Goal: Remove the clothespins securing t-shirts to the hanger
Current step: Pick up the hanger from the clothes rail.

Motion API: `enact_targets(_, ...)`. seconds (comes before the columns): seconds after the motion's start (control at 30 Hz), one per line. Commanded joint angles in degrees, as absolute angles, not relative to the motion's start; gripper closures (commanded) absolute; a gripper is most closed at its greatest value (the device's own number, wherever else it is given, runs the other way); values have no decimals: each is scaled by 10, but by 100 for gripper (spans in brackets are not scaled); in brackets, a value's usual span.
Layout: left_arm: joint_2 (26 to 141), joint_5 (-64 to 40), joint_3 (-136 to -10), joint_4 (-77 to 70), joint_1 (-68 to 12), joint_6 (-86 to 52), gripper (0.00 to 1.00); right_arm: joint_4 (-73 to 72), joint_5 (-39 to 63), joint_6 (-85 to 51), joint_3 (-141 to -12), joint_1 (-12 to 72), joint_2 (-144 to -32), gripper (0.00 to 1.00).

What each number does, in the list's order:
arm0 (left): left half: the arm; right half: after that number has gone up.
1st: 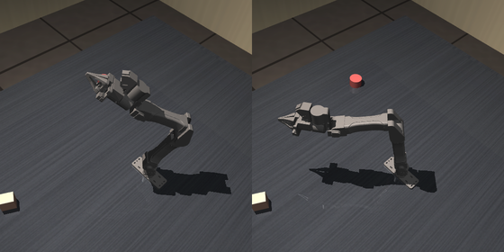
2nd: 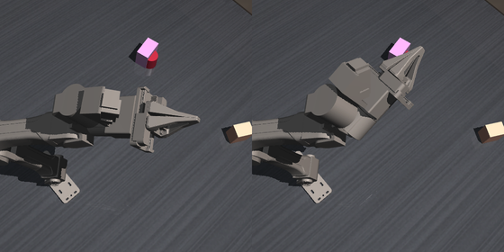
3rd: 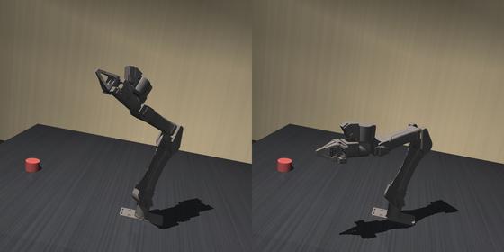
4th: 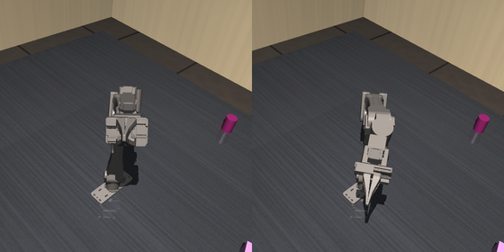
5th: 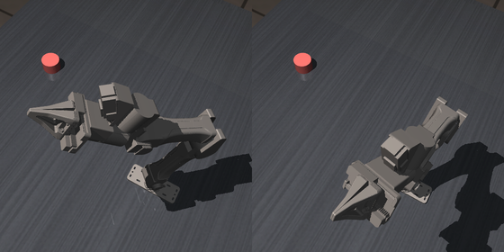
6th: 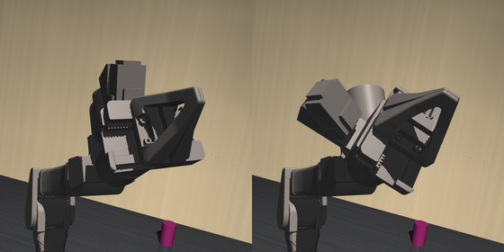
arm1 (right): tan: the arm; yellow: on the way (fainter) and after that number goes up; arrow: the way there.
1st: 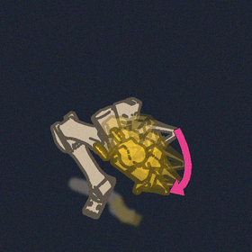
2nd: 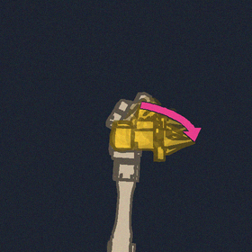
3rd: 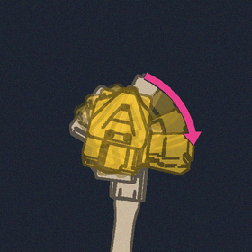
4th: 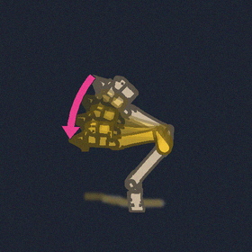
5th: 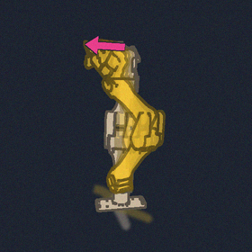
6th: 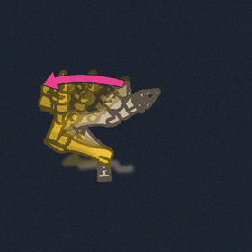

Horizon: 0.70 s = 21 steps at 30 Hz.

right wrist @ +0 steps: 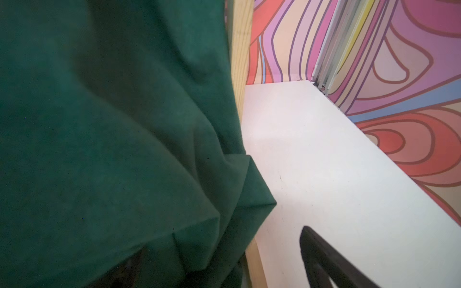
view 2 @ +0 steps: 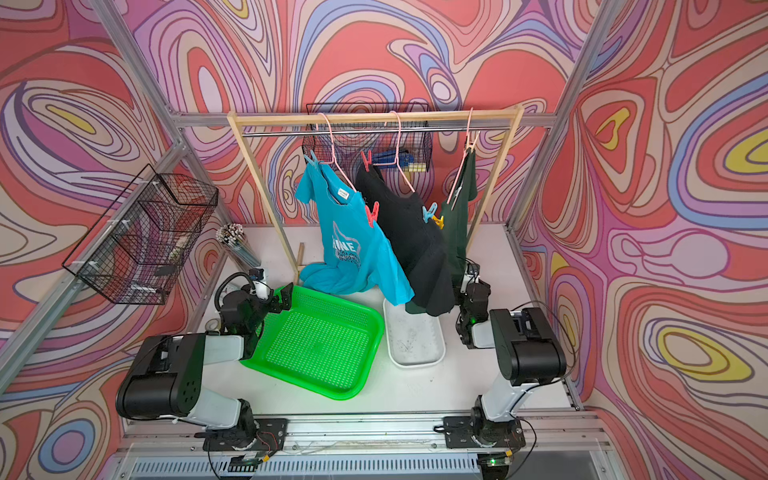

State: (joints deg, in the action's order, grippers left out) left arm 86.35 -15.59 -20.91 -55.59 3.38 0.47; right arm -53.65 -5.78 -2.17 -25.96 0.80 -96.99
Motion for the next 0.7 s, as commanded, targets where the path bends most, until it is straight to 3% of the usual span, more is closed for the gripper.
enact_targets(0.0,880,-156,-203,-530,31,10,0,-550,-65,-18,-267,5,-978,2)
enact_targets(0.67,883,-189,-202,-537,52,-3,0,-547,-63,-18,-269,5,-978,2)
